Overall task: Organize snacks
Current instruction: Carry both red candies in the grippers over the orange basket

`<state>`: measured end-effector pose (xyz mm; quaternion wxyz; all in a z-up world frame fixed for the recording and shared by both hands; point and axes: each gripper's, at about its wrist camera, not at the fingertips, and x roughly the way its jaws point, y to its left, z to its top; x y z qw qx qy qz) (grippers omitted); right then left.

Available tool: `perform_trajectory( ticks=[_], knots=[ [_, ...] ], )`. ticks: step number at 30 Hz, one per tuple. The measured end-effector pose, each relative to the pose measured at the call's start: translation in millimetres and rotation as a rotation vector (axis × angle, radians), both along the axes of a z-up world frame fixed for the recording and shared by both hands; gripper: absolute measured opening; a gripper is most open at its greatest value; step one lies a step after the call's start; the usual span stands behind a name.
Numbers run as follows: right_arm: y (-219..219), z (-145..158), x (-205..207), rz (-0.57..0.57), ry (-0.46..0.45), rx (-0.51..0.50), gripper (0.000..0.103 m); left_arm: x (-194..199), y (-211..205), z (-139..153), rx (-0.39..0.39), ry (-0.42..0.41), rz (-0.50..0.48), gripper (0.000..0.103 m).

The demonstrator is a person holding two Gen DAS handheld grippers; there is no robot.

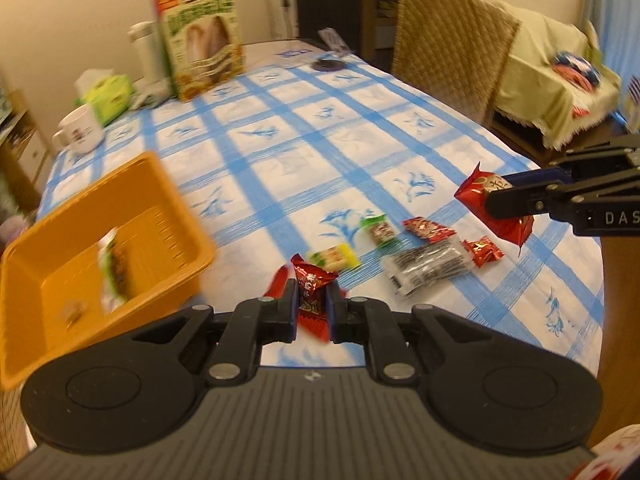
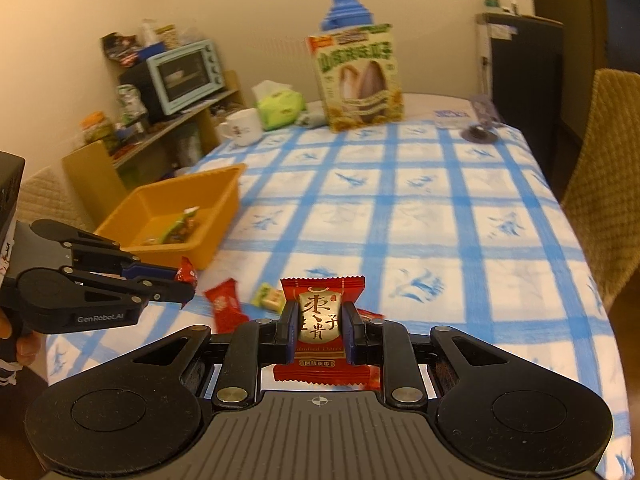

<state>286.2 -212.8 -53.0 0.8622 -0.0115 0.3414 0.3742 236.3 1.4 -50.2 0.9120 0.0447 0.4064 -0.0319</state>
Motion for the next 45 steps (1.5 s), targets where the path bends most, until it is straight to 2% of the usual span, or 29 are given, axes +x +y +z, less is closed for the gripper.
perform_trajectory(
  ticks=[12, 21, 31, 38, 45],
  knots=[
    [78, 11, -17, 0.194, -0.027, 0.031, 0.023, -65, 78, 24, -0.006, -0.022, 0.241, 0.013],
    [150, 18, -18, 0.261, -0.039, 0.041, 0.023, -80, 142, 42, 0.01, -0.06, 0.348, 0.013],
    [220, 22, 20, 0.176, -0.024, 0.043, 0.023, -53, 203, 46, 0.041, -0.071, 0.355, 0.013],
    [262, 11, 54, 0.092, 0.006, 0.025, 0.023, -14, 243, 40, 0.056, -0.059, 0.333, 0.013],
    [293, -4, 77, 0.043, 0.013, -0.014, 0.023, 19, 269, 28, 0.039, -0.033, 0.308, 0.013]
  ],
)
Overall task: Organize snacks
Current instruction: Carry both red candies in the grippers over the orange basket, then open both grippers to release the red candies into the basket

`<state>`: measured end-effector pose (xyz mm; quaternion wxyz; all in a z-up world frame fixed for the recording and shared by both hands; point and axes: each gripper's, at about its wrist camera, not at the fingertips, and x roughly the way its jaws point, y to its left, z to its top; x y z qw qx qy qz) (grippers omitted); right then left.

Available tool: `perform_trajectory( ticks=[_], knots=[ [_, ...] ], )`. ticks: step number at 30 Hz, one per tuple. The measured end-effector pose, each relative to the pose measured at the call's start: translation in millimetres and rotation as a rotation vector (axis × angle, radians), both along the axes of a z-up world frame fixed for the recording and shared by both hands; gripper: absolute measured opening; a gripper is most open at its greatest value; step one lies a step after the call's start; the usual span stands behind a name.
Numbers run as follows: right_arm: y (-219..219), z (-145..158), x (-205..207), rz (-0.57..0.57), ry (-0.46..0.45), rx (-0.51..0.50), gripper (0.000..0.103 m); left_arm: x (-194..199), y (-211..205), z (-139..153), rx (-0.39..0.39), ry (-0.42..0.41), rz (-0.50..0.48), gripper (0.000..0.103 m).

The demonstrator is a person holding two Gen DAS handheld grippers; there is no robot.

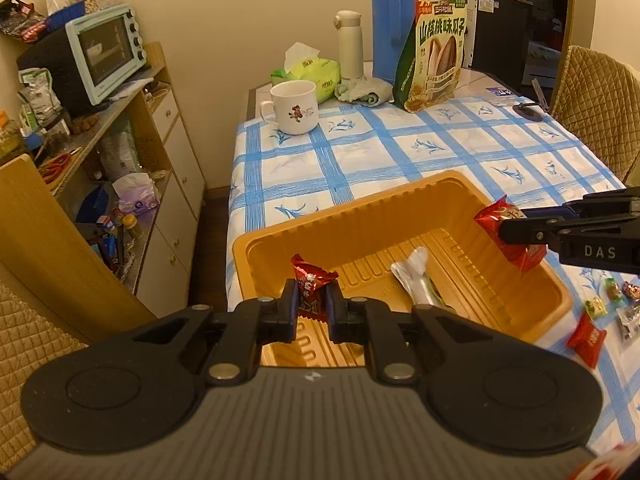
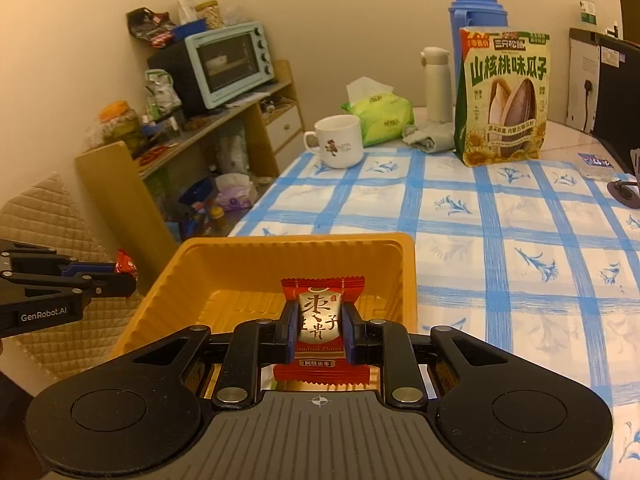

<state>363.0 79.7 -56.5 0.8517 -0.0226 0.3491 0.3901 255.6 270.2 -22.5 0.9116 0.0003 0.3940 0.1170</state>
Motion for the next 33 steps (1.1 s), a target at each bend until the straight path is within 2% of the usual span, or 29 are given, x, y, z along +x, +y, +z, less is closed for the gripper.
perform_trajectory(
  ticks=[12, 33],
  knots=[
    [24, -21, 24, -0.027, 0.025, -0.039, 0.023, 28, 13, -18, -0.035, 0.03, -0.039, 0.014],
    [22, -17, 35, -0.047, 0.041, -0.03, 0.029, 52, 17, -33, -0.053, 0.061, -0.07, 0.014]
  ],
)
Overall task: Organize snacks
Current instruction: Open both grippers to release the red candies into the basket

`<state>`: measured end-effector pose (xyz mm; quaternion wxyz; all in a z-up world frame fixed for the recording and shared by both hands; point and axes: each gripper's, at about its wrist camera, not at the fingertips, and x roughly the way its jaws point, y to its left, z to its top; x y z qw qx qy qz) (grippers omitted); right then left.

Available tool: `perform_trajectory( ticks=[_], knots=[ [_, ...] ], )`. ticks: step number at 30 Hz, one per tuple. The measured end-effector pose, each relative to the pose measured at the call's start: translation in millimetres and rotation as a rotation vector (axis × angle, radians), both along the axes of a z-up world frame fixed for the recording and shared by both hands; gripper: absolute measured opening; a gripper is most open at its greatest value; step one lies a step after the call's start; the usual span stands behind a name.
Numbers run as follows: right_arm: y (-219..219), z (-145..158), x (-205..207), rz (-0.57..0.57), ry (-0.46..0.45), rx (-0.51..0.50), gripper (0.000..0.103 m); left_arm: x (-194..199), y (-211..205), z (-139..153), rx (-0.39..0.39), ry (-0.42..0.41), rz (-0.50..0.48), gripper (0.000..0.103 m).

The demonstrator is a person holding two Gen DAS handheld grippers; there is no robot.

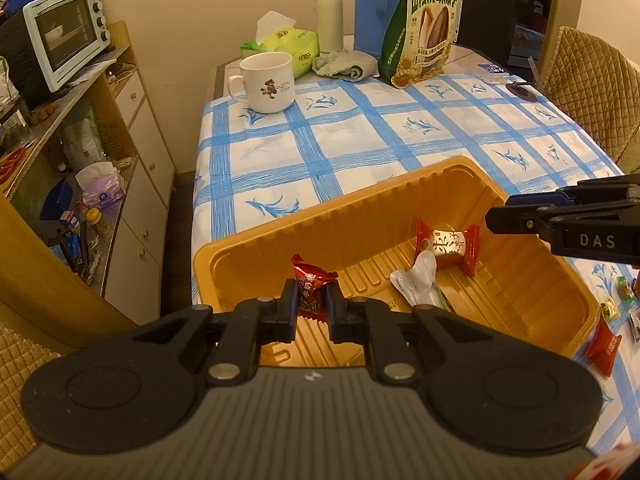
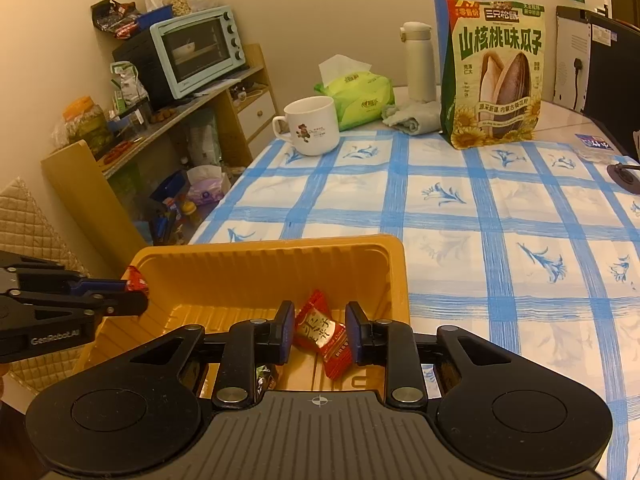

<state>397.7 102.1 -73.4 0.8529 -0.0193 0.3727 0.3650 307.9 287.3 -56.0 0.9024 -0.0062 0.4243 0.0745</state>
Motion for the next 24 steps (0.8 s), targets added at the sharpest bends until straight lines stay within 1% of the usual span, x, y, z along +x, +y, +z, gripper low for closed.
perform_trajectory(
  ticks=[2, 3, 4, 5, 6, 7, 8, 9, 11, 12, 13, 15, 17, 19, 24],
  knots=[
    [0, 1, -1, 0.003, -0.002, 0.003, 0.029, 3, 0, 0, 0.004, 0.0, 0.005, 0.015],
    [0, 2, -1, 0.005, -0.002, 0.004, 0.029, 4, 0, 0, 0.006, -0.003, 0.006, 0.017],
    [0, 2, -2, 0.006, -0.002, 0.005, 0.03, 4, 0, 0, 0.011, -0.006, 0.009, 0.022],
    [0, 3, -2, 0.008, -0.001, 0.005, 0.03, 5, 0, 0, 0.014, -0.01, 0.011, 0.032],
    [0, 4, -3, 0.012, -0.002, 0.004, 0.031, 4, -1, 1, 0.016, -0.015, 0.012, 0.038],
    [-1, 4, -4, 0.017, -0.003, 0.003, 0.033, 3, 0, 1, 0.016, -0.018, 0.013, 0.04],
    [-1, 5, -6, 0.02, -0.005, 0.003, 0.04, 2, 0, 2, 0.015, -0.018, 0.014, 0.041],
    [-2, 5, -8, 0.023, -0.009, 0.005, 0.044, 0, 0, 2, 0.014, -0.018, 0.019, 0.042],
    [-4, 7, -14, 0.031, -0.025, 0.011, 0.06, -5, 1, 4, 0.007, -0.017, 0.027, 0.043],
    [-4, 8, -17, 0.037, -0.033, 0.011, 0.062, -8, 1, 5, 0.002, -0.018, 0.028, 0.045],
    [-5, 8, -20, 0.045, -0.039, 0.008, 0.065, -12, 0, 6, 0.001, -0.02, 0.028, 0.051],
    [-6, 9, -26, 0.06, -0.046, 0.001, 0.067, -20, -2, 9, 0.001, -0.02, 0.031, 0.057],
    [-8, 10, -32, 0.072, -0.048, -0.004, 0.07, -29, -5, 13, -0.009, -0.027, 0.034, 0.057],
    [-11, 12, -37, 0.08, -0.051, -0.003, 0.072, -37, -7, 17, -0.021, -0.035, 0.037, 0.063],
    [-19, 21, -51, 0.087, -0.059, 0.01, 0.08, -57, -18, 32, -0.032, -0.06, 0.05, 0.066]
  ],
)
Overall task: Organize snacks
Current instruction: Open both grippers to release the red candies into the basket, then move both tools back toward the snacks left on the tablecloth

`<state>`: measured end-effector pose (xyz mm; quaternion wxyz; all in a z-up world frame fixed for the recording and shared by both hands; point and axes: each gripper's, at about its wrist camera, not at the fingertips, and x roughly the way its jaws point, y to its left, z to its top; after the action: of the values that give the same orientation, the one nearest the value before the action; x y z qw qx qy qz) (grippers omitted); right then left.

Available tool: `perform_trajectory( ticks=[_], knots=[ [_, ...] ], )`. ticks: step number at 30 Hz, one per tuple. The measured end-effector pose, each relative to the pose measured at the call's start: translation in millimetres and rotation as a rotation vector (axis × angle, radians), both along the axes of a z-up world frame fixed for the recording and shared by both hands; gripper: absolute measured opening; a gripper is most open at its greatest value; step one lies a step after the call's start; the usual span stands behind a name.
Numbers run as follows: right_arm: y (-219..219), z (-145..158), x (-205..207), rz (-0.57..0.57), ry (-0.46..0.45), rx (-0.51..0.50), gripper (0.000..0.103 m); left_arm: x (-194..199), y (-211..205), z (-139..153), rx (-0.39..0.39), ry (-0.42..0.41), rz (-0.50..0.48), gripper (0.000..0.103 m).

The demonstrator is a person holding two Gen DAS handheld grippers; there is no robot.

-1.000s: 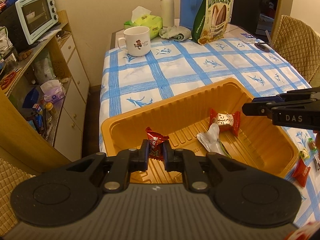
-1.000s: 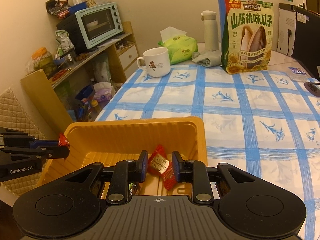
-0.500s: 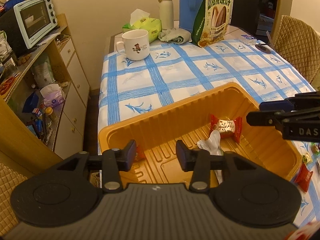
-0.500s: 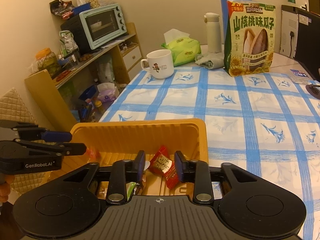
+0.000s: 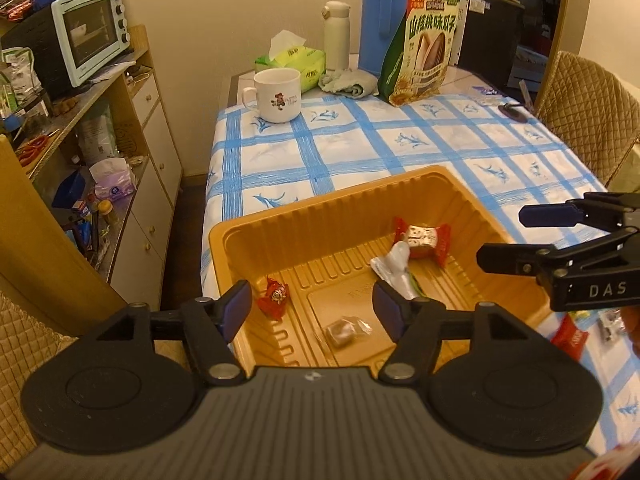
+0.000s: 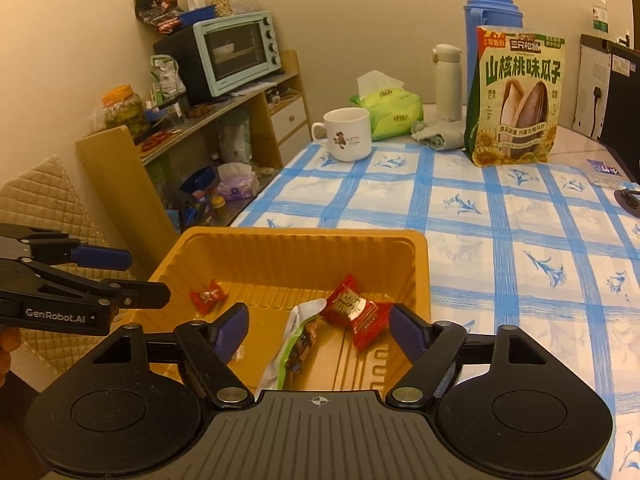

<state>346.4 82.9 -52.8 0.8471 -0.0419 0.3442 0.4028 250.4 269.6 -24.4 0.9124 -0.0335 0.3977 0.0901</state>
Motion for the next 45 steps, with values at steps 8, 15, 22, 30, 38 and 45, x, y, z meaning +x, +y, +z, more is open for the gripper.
perform_trajectory(
  ticks=[8, 15, 22, 30, 38, 45],
  knots=[
    [-26, 18, -26, 0.003, -0.018, 0.027, 0.087, -30, -24, 18, -0.011, -0.027, 0.015, 0.069],
    [-61, 29, -50, 0.0, -0.016, 0.049, 0.088, -57, -55, 25, -0.02, -0.034, 0.022, 0.069],
    [-101, 36, -75, 0.007, -0.011, 0.057, 0.089, -85, -92, 26, -0.031, -0.031, 0.041, 0.069],
    [-150, 37, -102, 0.022, -0.003, 0.053, 0.089, -111, -138, 25, -0.044, -0.021, 0.05, 0.069],
    [-197, 26, -120, 0.035, 0.018, 0.023, 0.089, -126, -184, 16, -0.072, -0.004, 0.055, 0.069],
    [-235, 12, -131, 0.049, 0.041, -0.012, 0.089, -133, -222, 4, -0.097, 0.015, 0.055, 0.069]
  ],
)
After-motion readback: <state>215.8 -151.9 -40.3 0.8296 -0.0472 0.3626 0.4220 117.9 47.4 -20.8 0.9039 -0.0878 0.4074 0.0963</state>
